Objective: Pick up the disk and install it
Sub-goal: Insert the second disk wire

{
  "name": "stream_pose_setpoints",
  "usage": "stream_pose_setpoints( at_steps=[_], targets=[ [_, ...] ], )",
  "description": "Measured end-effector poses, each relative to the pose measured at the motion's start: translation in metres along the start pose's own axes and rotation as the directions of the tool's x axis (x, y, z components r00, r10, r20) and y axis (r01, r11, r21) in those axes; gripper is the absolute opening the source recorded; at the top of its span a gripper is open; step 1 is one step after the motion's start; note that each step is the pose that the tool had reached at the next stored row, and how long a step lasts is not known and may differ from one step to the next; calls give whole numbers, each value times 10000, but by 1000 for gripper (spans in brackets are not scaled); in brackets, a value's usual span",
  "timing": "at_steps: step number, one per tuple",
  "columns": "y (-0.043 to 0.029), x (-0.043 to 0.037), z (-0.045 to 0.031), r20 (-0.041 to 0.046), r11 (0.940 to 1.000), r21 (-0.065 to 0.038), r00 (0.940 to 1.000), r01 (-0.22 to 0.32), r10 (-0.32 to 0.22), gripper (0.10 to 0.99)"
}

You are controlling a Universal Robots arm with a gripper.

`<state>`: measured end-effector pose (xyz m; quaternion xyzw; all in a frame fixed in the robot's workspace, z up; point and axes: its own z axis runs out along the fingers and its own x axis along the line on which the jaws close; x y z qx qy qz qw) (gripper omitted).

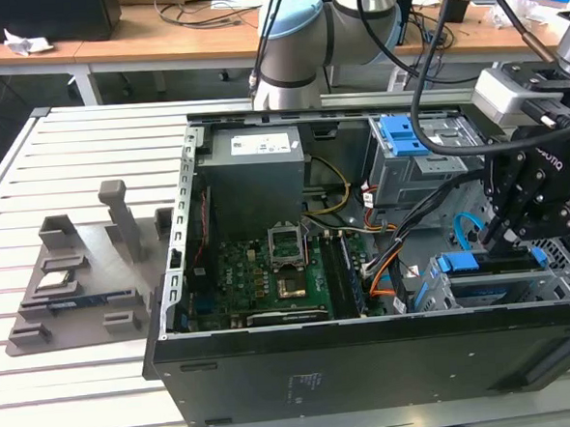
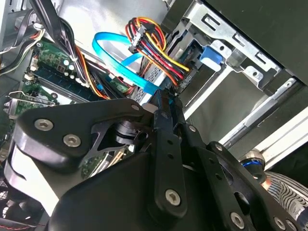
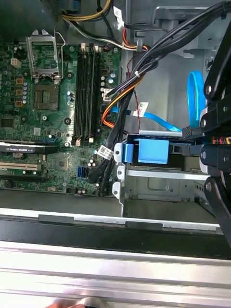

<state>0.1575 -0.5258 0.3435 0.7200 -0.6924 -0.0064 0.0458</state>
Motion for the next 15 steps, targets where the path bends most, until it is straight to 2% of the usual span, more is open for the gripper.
stream_pose_setpoints(
  at_steps=[7,12,14,15],
  targets=[
    [-4,9,53,-2,10000,1,10000,0,0,161],
    [-4,8,60,-4,10000,0,10000,-1,1,161],
    [-4,8,61,-10,10000,0,10000,-1,1,173],
    [-4,9,57,-13,10000,-1,10000,-1,1,235]
  ],
)
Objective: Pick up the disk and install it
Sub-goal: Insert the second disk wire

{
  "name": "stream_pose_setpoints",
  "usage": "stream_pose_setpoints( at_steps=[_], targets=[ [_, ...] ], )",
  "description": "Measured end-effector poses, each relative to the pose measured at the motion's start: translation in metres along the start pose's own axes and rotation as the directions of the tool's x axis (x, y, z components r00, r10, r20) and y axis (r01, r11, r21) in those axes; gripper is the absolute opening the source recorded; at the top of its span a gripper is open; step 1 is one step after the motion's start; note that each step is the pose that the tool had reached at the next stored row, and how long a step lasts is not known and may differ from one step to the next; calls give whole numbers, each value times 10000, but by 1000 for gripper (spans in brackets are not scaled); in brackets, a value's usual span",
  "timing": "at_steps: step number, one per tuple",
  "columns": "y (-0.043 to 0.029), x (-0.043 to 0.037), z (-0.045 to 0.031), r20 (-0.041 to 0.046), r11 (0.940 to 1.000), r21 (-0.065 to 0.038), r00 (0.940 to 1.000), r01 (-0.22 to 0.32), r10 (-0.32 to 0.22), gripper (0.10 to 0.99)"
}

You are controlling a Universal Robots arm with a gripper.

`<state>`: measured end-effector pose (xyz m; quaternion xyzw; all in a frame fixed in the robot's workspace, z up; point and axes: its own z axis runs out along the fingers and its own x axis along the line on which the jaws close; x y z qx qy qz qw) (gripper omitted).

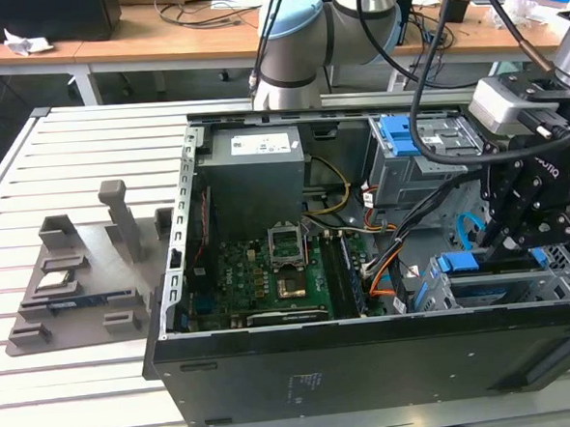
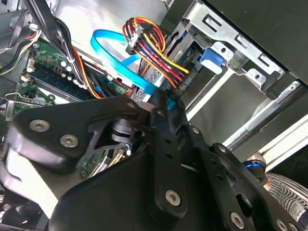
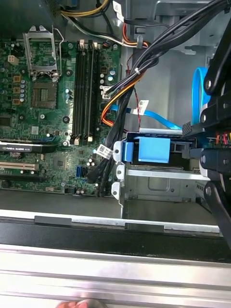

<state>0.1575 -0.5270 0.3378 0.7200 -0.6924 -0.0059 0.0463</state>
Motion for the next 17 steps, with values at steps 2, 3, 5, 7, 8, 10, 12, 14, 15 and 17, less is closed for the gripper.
stream_pose_setpoints(
  at_steps=[2,3,5,7,8,10,12,14,15,17],
  targets=[
    [4,2,-55,0,10000,0,10000,-1,1,235],
    [8,-2,-105,-2,10000,0,10000,-1,1,235],
    [13,-25,-187,-1,10000,0,10000,-2,2,235],
    [27,-38,-389,-3,10000,0,10000,-1,1,106],
    [30,-37,-438,-2,10000,0,10000,0,0,106],
    [33,-35,-475,-3,10000,0,10000,-1,1,106],
    [33,-35,-479,1,10000,0,10000,0,0,106],
    [34,-35,-482,-3,10000,0,10000,0,0,106],
    [34,-35,-483,-2,10000,0,10000,0,0,106],
    [34,-35,-486,-3,10000,0,10000,0,0,106]
  ],
)
